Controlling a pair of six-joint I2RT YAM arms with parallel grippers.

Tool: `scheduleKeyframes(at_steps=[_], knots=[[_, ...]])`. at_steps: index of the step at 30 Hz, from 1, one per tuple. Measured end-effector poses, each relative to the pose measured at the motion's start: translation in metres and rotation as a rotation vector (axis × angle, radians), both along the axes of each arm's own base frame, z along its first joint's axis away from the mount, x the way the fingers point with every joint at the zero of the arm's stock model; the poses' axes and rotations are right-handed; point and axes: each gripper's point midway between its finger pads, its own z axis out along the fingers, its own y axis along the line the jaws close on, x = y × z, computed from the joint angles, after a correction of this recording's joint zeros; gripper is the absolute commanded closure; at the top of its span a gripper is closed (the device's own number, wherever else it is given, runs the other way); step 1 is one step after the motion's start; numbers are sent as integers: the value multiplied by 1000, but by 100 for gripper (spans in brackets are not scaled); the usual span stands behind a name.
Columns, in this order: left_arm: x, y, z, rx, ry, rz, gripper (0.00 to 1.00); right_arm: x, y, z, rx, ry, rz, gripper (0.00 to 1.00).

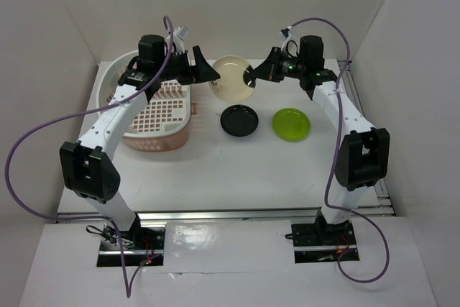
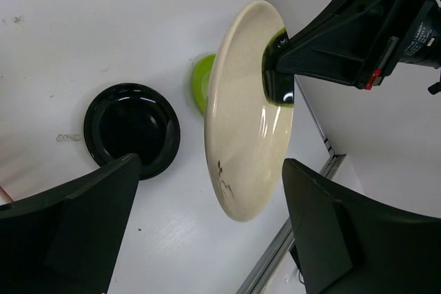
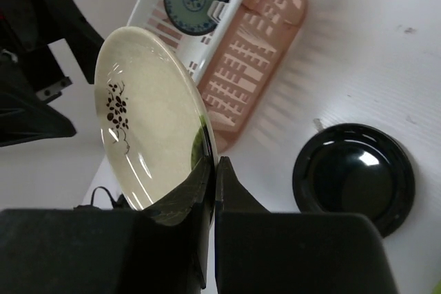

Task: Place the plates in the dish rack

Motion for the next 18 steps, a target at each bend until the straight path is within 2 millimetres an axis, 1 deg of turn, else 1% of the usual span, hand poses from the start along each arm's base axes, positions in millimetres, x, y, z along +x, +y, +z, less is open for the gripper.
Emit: scheduleKeyframes(at_steps=[2,3,4,5,6,7,8,9,10,11,13,14,15,16,18], knots=[[0,0,1,-1,-4,-1,11,-3,8,6,19,-11,20,100],[1,0,1,-2,-7,-2,17,-5,11,9,30,-15,32,100],[1,-1,1,-3,-8,-3,28,-6,15,12,40,-20,43,100],[1,-1,1,-4,-8,-4,31,-9,19,14,50,-21,55,100],[1,-1,1,-4,-12,-5,41,-10,22,16,57,-23,66,100],[2,-1,1,-3,-14,-7,56,-12,25,18,63,-24,76,100],[2,-1,1,-6,-11,-7,82,-14,27,19,68,-23,82,100],[1,-2,1,-10,-10,-8,92,-14,29,19,69,-23,84,100],[0,-3,2,-19,-5,-13,98,-14,30,18,62,-27,81,100],[1,-3,3,-23,-6,-13,100,-15,30,18,66,-27,88,100],[1,-3,4,-30,-2,-13,100,-14,31,18,63,-33,85,100],[1,-3,4,-31,-3,-13,100,-14,31,19,63,-36,84,93],[1,-2,4,-30,-2,-12,100,-14,31,18,63,-35,85,33],[1,-2,4,-30,-2,-12,100,-14,32,19,67,-27,82,0],[3,1,0,-8,0,5,100,-15,34,19,71,-24,80,0]])
